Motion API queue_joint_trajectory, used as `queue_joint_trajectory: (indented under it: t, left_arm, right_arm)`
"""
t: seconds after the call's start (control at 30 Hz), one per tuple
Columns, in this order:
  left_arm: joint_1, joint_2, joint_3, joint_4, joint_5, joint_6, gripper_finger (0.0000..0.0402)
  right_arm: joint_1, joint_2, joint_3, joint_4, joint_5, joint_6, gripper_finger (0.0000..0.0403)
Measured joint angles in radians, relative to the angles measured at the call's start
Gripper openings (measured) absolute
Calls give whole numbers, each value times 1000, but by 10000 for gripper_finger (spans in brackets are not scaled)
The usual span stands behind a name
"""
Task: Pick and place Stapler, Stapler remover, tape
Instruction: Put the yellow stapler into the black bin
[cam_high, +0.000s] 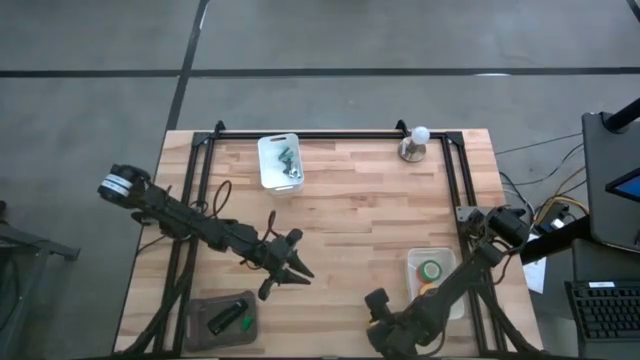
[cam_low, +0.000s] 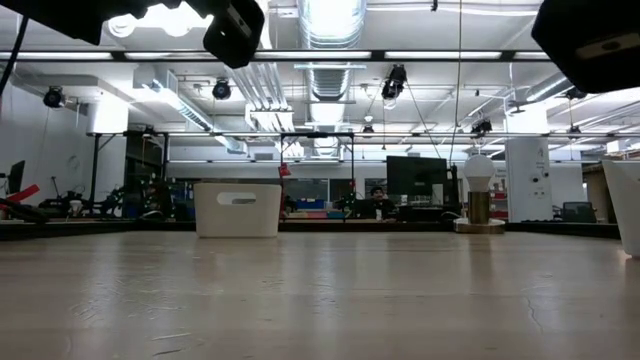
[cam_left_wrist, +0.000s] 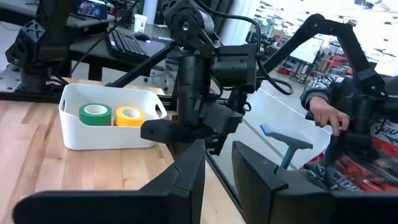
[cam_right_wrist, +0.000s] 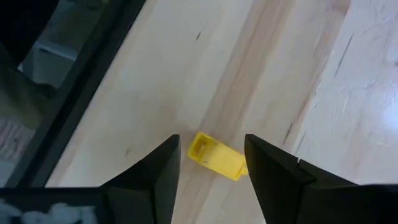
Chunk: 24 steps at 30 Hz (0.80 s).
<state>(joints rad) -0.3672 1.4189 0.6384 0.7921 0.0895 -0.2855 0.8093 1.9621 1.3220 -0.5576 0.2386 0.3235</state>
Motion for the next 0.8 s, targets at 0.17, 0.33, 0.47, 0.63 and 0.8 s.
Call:
queue_joint_trajectory:
  t: [0.17,0.33,0.47,0.63,0.8]
  left_arm:
    - [1,0,0,0,-1,1,83]
    - [0,0,0,0,-2,0,83]
    - [0,0,0,0,-1,0,83]
    - [0,0,0,0,-2,-1,83]
    - [0,0,0,0,-1,-3,83]
  right_arm:
    - [-12,0,-17,7,-1,-11,161]
    - [-22,0,-22,15,-1,-18,137]
    - [-27,0,-22,-12,-2,-21,107]
    - [-31,0,-22,-49,-3,-13,66]
    - [-38,-1,-22,-54,0,-14,26]
